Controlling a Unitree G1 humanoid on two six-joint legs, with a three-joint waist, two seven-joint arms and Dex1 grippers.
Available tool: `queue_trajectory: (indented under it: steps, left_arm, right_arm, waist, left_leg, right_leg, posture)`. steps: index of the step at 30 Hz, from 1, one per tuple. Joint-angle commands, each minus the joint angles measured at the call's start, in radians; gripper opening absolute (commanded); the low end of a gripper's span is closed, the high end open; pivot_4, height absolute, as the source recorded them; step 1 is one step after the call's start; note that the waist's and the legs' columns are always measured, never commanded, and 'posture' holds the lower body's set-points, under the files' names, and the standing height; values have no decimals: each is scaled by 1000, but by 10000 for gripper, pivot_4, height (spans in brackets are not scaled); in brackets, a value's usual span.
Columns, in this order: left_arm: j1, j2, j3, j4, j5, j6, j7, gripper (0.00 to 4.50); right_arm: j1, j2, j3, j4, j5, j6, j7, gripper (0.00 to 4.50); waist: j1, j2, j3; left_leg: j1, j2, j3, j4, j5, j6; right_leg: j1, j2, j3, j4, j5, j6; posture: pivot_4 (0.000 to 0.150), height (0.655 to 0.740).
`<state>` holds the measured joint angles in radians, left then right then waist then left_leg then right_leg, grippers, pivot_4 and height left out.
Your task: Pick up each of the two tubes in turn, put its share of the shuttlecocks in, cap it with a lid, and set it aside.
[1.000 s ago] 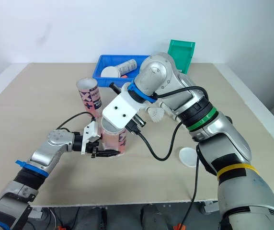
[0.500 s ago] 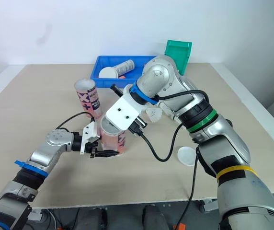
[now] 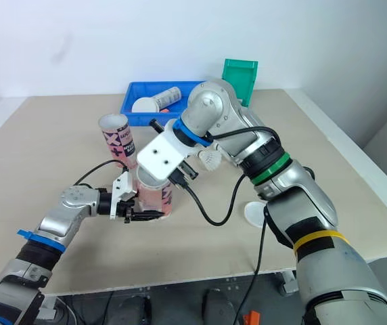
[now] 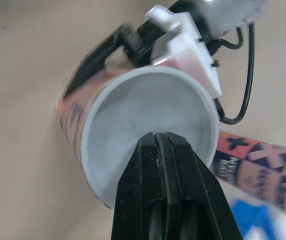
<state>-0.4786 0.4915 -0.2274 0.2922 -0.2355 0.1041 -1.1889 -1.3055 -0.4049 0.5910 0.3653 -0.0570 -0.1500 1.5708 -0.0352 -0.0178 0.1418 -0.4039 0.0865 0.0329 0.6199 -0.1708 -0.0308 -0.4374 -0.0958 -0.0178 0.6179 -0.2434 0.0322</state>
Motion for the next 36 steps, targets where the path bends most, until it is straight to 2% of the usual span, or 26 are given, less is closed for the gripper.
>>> queue_trajectory:
  steps: [1,4,8,9,12,16,18,19,21,23,26,27,30,31,32,36]
  left_arm:
    - [15,-4,-31,-7,46,12,15,27259]
    - [17,-9,-24,-10,41,14,15,27259]
    - [8,-20,-12,-8,34,12,21,27259]
    - [8,-22,-8,-10,32,12,22,27259]
    - [11,-27,1,-15,21,17,22,27259]
    - [22,-29,10,-23,7,26,23,27259]
    - [31,-26,15,-30,-2,30,22,27259]
    - [35,-26,18,-32,-7,32,22,27259]
    - [43,-24,19,-36,-10,33,19,27259]
    - [49,-22,19,-40,-14,35,18,27259]
    - [57,-26,17,-45,-20,47,17,27259]
    - [59,-28,16,-47,-24,55,16,27259]
    - [65,-34,25,-59,-45,61,11,38031]
    - [66,-35,30,-65,-53,68,8,43035]
    - [66,-38,36,-69,-53,58,13,44235]
    - [68,-31,43,-83,-55,59,13,44235]
  right_arm:
    - [-29,38,35,42,160,151,44,310]
    - [-78,-9,9,85,248,199,44,310]
    - [-82,-116,-27,44,381,276,44,310]
    - [-76,-136,-34,29,409,295,44,310]
    - [-48,-182,-93,-3,451,361,44,310]
    - [38,-264,-187,-104,471,454,37,310]
    - [140,-333,-237,-242,506,524,17,12568]
    - [182,-358,-257,-298,519,550,4,13638]
    - [258,-391,-307,-385,547,626,-54,20392]
    - [303,-404,-343,-438,557,679,-100,28333]
    - [386,-429,-398,-503,562,746,-170,43855]
    - [409,-435,-408,-523,564,761,-181,44586]
    - [487,-442,-430,-599,579,813,-229,45000]
    - [505,-441,-433,-617,580,821,-240,45000]
    - [522,-438,-433,-633,577,827,-253,45000]
    - [553,-424,-435,-667,586,856,-289,45000]
  waist:
    - [1,2,4]
    - [9,4,9]
    - [27,1,15]
    - [34,1,15]
    - [44,0,15]
    - [53,-2,16]
    - [54,0,17]
    - [54,0,17]
    - [59,0,17]
    - [62,3,19]
    - [64,6,22]
    - [64,5,22]
    - [62,5,23]
    - [60,3,25]
    - [60,3,26]
    - [60,3,27]
  left_leg:
    - [-1,1,1,0,0,0]
    - [-4,5,3,0,0,0]
    - [-8,8,3,0,0,0]
    - [-10,8,4,0,0,0]
    - [-21,8,8,4,0,-2]
    - [-25,7,7,8,-5,-12]
    - [-26,8,4,5,-8,-17]
    - [-27,9,2,4,-8,-17]
    - [-29,9,-1,2,-8,-17]
    - [-29,9,-3,2,-11,-21]
    - [-30,9,-3,4,-12,-20]
    - [-30,9,-4,4,-12,-20]
    - [-29,9,-5,6,-12,-20]
    - [-29,9,-5,6,-12,-21]
    - [-29,9,-5,6,-12,-21]
    - [-31,9,-6,6,-12,-20]
  right_leg:
    - [0,0,-2,0,0,0]
    - [-4,-1,-6,0,3,-3]
    - [-9,-1,-11,0,8,-3]
    - [-10,-1,-11,0,13,-9]
    - [-15,-4,-11,0,31,-2]
    - [-18,-3,-10,0,64,10]
    - [-20,-1,-11,0,71,13]
    - [-21,1,-12,1,72,13]
    - [-22,2,-14,1,70,12]
    - [-22,3,-15,1,67,11]
    - [-22,3,-15,1,67,12]
    - [-22,3,-16,1,67,12]
    - [-21,3,-17,1,67,12]
    - [-21,3,-16,1,67,12]
    - [-21,3,-17,1,67,12]
    - [-22,3,-17,1,67,12]
  posture:
    - [1500,7037]
    - [1500,7037]
    - [1500,7037]
    - [1500,7037]
    - [1500,7037]
    - [1500,7037]
    - [1500,7037]
    - [1500,7037]
    - [1500,7037]
    - [1500,7037]
    - [1500,7037]
    - [1500,7037]
    - [1500,7037]
    - [1500,7037]
    - [1500,7037]
    - [1500,7037]
